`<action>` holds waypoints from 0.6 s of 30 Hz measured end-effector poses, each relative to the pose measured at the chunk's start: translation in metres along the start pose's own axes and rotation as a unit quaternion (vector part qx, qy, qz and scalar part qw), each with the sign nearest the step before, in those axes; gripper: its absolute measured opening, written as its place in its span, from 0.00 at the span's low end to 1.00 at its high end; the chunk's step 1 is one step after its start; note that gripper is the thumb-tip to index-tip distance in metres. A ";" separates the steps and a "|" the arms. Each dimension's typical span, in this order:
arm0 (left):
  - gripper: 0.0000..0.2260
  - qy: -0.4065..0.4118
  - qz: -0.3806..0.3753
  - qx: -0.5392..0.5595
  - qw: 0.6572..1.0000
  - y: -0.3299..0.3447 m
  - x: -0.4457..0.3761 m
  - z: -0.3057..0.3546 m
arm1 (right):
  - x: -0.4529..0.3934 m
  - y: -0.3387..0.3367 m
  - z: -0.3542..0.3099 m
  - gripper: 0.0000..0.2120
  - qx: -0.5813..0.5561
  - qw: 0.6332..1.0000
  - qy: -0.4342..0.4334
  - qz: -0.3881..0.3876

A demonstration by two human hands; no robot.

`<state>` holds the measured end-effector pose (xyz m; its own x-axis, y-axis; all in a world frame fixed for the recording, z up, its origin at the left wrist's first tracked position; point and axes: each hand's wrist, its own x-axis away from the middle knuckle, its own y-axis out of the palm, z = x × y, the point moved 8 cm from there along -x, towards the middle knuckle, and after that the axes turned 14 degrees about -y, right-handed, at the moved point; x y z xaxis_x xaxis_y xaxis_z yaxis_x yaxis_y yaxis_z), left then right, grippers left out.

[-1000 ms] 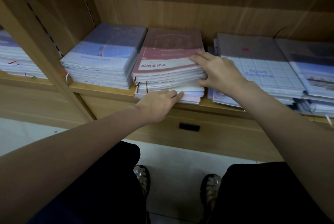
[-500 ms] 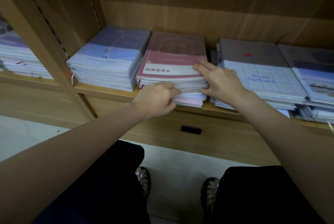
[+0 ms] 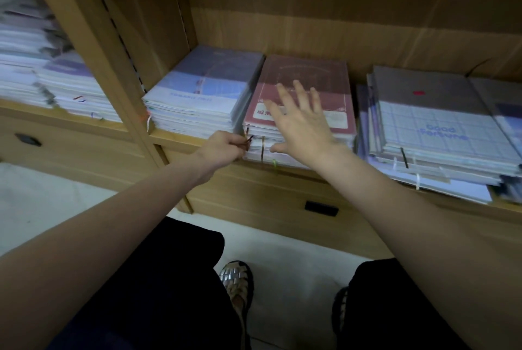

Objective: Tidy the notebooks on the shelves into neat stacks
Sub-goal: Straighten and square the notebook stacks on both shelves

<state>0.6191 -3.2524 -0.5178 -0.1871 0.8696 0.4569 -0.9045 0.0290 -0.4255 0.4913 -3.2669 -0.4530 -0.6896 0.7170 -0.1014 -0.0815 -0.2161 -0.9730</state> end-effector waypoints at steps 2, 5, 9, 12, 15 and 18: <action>0.20 -0.034 -0.032 0.071 0.996 0.003 0.000 -0.004 | -0.011 0.008 -0.006 0.42 -0.014 1.000 0.001 -0.005; 0.23 -0.074 -0.076 0.129 0.986 0.005 0.000 -0.007 | -0.021 0.020 -0.008 0.44 -0.031 0.999 0.013 -0.017; 0.26 -0.104 -0.111 0.194 0.969 0.006 0.000 -0.010 | -0.024 0.023 -0.007 0.45 -0.053 0.999 0.010 -0.004; 0.27 -0.104 -0.126 0.239 0.957 0.005 0.003 -0.006 | -0.024 0.014 -0.004 0.40 -0.056 0.998 0.003 0.034; 0.26 -0.097 -0.148 0.333 0.926 0.000 0.003 0.003 | -0.026 0.002 0.000 0.37 -0.053 0.996 0.009 0.075; 0.21 -0.088 -0.132 0.375 0.913 -0.004 0.003 0.009 | -0.029 0.001 -0.001 0.37 -0.051 0.994 0.016 0.091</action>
<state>0.6192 -3.2547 -0.5078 0.0766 0.7865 0.6128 -0.9226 -0.1771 0.3426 0.5125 -3.2873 -0.4509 -0.6634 0.6927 -0.2831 0.1173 -0.2773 -0.9536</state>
